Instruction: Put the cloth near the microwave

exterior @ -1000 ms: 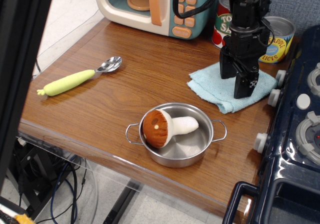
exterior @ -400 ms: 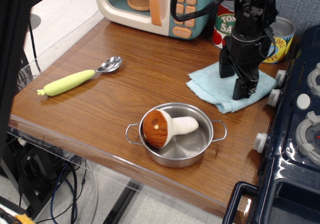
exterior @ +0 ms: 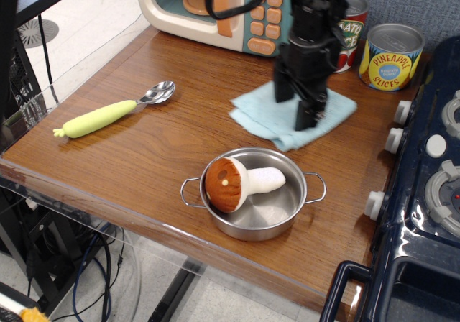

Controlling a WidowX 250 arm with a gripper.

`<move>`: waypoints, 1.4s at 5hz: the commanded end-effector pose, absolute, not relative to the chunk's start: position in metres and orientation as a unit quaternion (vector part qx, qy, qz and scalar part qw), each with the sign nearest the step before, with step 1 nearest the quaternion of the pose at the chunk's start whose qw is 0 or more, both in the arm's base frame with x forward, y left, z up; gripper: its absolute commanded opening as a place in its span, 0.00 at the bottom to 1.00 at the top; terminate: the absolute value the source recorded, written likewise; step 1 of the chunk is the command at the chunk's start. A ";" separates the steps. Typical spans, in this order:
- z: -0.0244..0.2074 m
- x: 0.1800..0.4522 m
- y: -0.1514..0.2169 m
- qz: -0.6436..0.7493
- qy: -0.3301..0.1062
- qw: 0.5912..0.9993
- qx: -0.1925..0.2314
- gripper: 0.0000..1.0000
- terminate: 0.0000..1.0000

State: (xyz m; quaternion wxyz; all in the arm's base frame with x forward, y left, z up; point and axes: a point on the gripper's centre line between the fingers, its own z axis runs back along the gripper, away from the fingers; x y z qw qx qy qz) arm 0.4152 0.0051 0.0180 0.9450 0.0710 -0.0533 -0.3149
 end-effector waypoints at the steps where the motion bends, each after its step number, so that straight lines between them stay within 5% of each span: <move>1: 0.041 0.413 0.066 -0.244 -0.060 0.962 0.102 1.00 0.00; 5: 0.043 0.411 0.159 -0.104 -0.039 0.985 0.130 1.00 0.00; 7: 0.047 0.409 0.177 -0.074 -0.035 0.987 0.137 1.00 0.00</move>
